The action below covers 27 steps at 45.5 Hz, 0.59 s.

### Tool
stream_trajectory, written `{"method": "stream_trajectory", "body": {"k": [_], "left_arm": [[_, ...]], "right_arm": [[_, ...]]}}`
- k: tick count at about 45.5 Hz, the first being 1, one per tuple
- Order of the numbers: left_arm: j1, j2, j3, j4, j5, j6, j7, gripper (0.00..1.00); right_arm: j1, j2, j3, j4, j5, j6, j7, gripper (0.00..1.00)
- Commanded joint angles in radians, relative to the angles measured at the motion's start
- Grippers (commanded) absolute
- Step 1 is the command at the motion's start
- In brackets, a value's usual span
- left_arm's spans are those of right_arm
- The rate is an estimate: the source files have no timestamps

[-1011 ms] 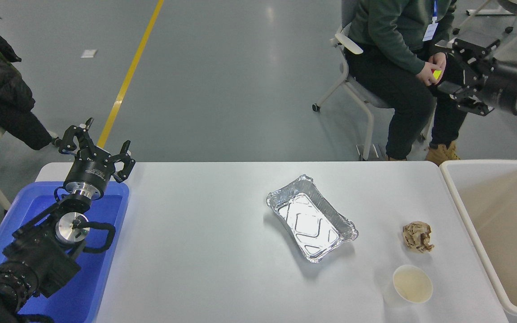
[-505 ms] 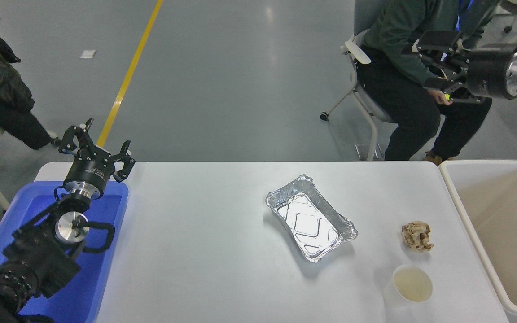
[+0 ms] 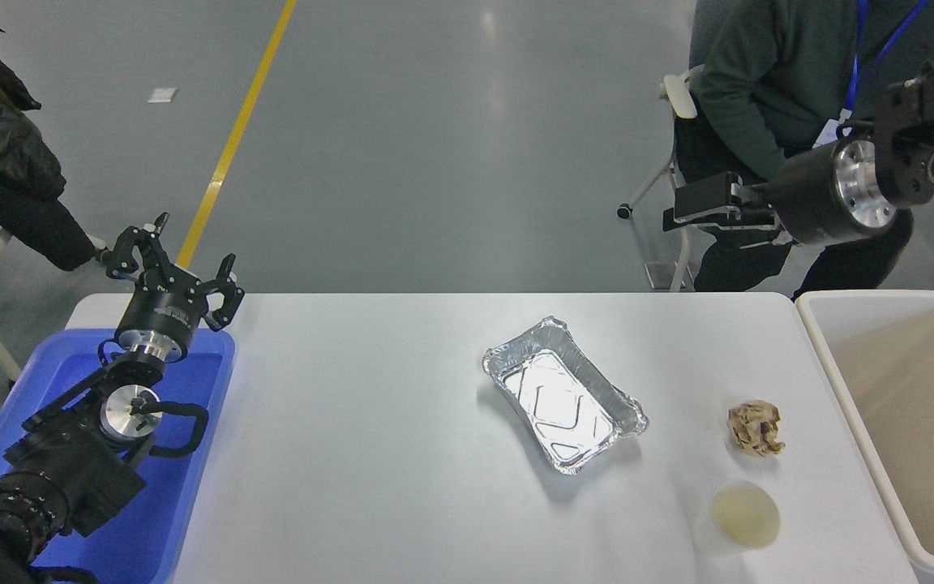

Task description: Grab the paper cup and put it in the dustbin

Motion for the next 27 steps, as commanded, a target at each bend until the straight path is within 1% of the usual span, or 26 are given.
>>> {"method": "stream_trajectory", "body": {"k": [1, 7, 23, 27], "left_arm": [[0.000, 0.000, 0.000, 0.000, 0.000, 0.000, 0.000, 0.99], [0.000, 0.000, 0.000, 0.000, 0.000, 0.000, 0.000, 0.99], [0.000, 0.000, 0.000, 0.000, 0.000, 0.000, 0.000, 0.99], [0.000, 0.000, 0.000, 0.000, 0.000, 0.000, 0.000, 0.99]], "right_arm": [[0.067, 0.026, -0.125, 0.106, -0.039, 0.004, 0.003, 1.00], [0.067, 0.052, -0.166, 0.157, -0.059, 0.000, 0.005, 1.00], [0.024, 0.061, -0.206, 0.187, -0.059, -0.014, 0.008, 1.00], [-0.003, 0.061, -0.206, 0.187, -0.059, -0.048, 0.008, 1.00]]}}
